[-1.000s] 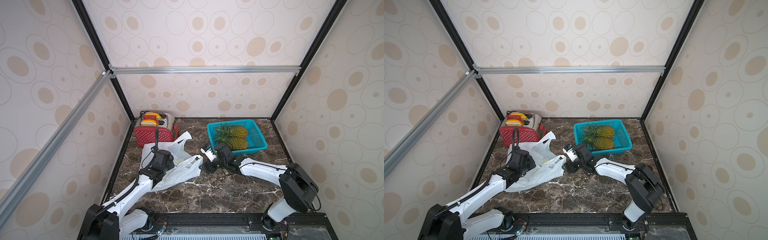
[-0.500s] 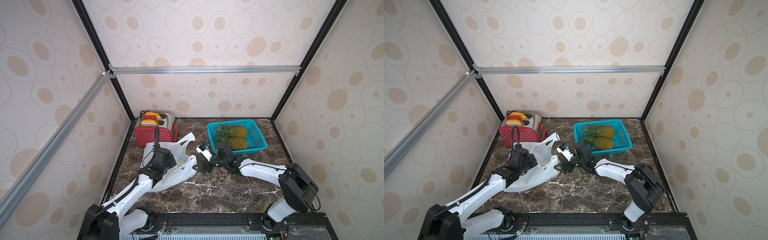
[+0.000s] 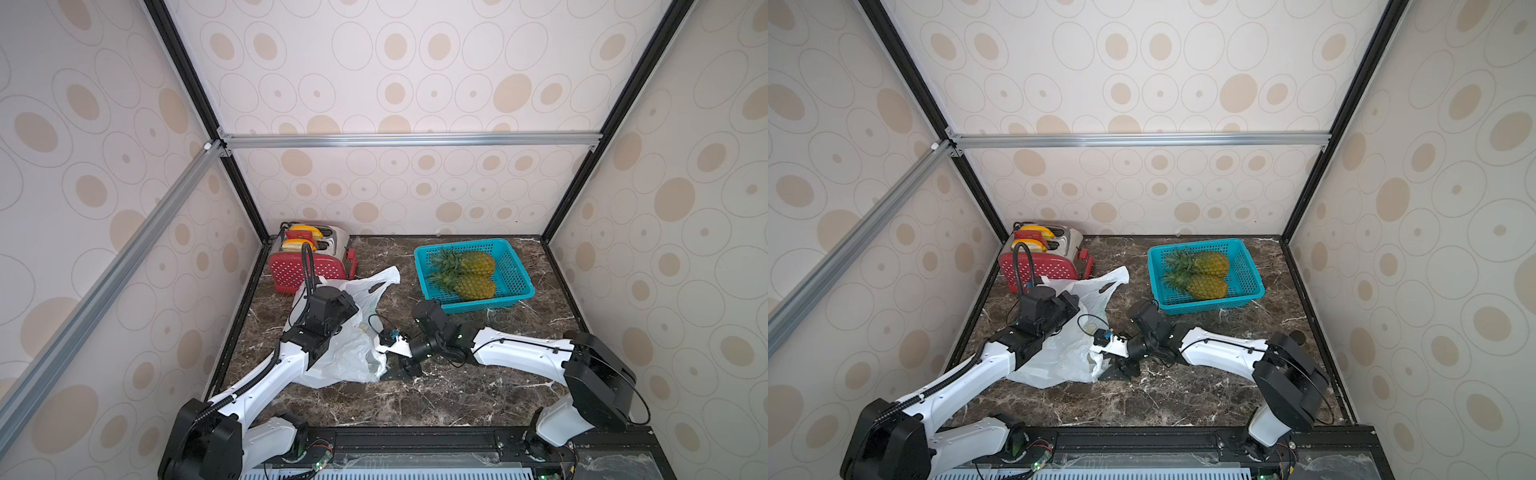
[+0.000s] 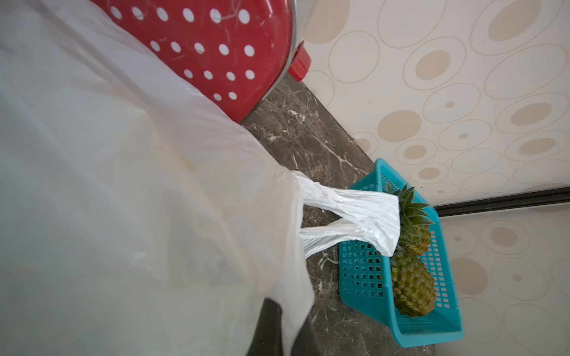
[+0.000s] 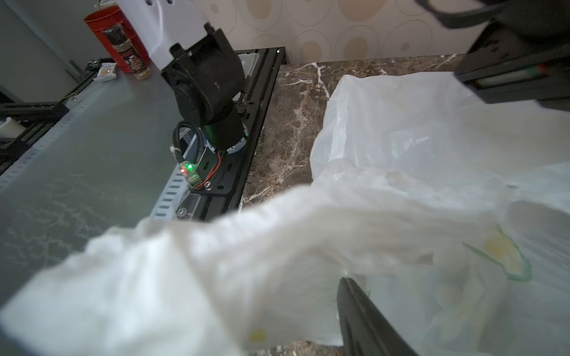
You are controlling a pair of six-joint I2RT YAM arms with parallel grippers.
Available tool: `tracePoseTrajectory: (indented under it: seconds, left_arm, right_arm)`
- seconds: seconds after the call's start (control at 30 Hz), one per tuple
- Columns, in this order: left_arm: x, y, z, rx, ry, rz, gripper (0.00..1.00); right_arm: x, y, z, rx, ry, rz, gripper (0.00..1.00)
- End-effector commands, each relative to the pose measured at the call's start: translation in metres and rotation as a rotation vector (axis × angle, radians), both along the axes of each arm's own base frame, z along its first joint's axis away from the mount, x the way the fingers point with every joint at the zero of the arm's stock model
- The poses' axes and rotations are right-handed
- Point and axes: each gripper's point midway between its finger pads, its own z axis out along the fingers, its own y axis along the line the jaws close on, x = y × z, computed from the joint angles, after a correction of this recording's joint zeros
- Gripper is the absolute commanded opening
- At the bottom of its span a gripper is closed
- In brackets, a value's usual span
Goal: Place the pineapple into a plastic bag & tie a knot
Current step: Pick up the plastic bag at the center of the board.
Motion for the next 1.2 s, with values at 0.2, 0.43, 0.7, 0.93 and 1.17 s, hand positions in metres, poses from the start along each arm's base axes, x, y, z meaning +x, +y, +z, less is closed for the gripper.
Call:
tracePoseTrajectory:
  seconds: [0.2, 0.43, 0.7, 0.93, 1.17]
  left_arm:
    - [-0.006, -0.027, 0.041, 0.015, -0.107, -0.193, 0.00]
    - [-0.027, -0.031, 0.040, 0.110, -0.156, -0.320, 0.00]
    - [-0.028, -0.025, 0.056, 0.176, -0.216, -0.321, 0.00]
    - [-0.044, -0.034, 0.081, 0.309, -0.291, -0.474, 0.00]
    - [-0.054, -0.040, 0.098, 0.311, -0.361, -0.531, 0.00]
  right_arm:
    - [0.034, -0.060, 0.047, 0.005, -0.149, -0.248, 0.85]
    - [0.061, -0.127, 0.092, 0.089, -0.127, -0.632, 0.90]
    - [0.085, -0.193, 0.088, -0.022, -0.231, -0.974, 0.90]
    - [0.099, -0.218, 0.154, 0.031, -0.202, -1.182, 0.83]
    - [0.128, -0.185, 0.118, -0.189, -0.064, -1.208, 0.89]
